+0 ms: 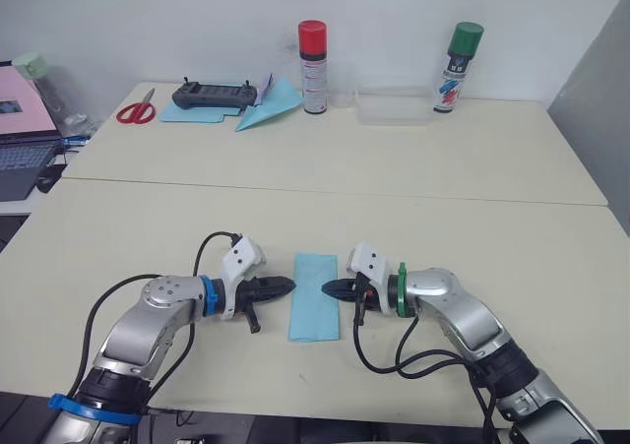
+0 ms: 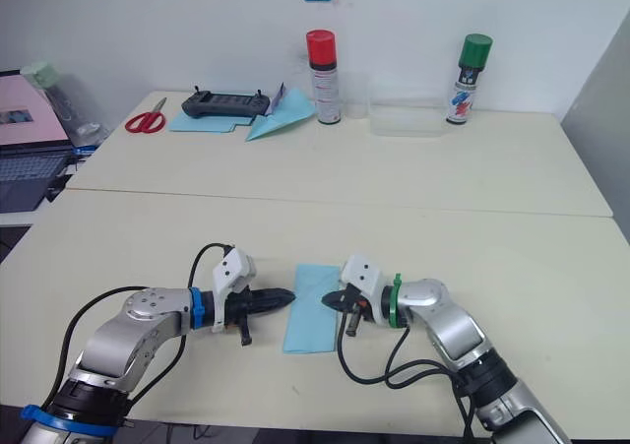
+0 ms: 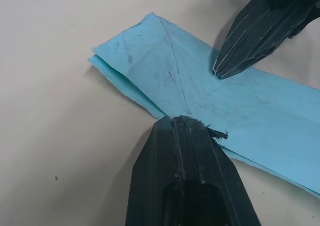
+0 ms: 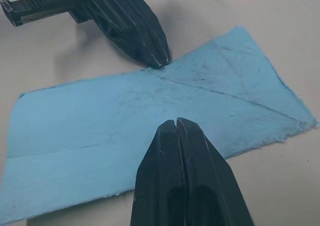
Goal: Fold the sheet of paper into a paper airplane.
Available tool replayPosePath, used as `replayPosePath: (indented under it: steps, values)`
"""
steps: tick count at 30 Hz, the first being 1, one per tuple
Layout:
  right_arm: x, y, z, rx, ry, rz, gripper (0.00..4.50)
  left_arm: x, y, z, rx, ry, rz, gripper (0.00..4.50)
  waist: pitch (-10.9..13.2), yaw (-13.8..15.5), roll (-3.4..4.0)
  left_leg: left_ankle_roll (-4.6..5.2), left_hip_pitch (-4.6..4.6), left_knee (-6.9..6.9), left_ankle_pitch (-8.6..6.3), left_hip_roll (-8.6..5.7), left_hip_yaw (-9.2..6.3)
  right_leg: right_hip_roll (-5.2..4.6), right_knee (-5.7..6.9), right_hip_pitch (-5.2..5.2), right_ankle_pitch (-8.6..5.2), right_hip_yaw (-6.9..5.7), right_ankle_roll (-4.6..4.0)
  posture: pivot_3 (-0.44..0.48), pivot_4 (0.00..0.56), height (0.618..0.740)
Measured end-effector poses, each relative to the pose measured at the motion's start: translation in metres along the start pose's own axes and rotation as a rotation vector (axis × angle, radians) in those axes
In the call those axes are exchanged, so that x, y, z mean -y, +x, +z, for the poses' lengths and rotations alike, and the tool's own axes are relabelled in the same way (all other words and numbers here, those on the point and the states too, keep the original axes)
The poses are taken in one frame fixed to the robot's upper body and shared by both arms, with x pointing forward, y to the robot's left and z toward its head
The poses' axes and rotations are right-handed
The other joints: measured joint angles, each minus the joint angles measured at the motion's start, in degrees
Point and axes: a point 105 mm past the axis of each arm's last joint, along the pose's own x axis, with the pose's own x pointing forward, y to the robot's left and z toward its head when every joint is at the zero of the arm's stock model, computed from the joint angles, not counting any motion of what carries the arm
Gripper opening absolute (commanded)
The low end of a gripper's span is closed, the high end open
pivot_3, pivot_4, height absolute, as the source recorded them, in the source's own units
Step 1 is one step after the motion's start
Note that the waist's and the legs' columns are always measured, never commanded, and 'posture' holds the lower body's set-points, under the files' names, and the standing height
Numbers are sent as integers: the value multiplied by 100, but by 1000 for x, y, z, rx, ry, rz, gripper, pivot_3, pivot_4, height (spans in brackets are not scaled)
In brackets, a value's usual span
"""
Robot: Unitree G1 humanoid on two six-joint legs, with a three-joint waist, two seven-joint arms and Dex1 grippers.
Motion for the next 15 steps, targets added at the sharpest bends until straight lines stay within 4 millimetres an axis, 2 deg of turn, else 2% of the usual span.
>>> replayPosePath:
  steps: [5,7,15]
  values:
    - [-1,-2,1,2,9,-11,26,-13,3,5,12,18,32,0,1,0,0,0,-1,0,0,0,0,0,-1,1,1,-2,2,0,150,740]
    - [-2,-3,-1,1,18,-17,26,-16,5,7,17,17,38,0,1,-5,0,0,-4,-1,0,0,1,0,-4,0,14,-2,28,0,150,740]
    - [-4,-4,1,9,18,-32,26,-18,9,11,23,27,32,0,1,-2,0,0,-28,1,0,-1,-6,1,-5,-15,18,-8,36,0,150,740]
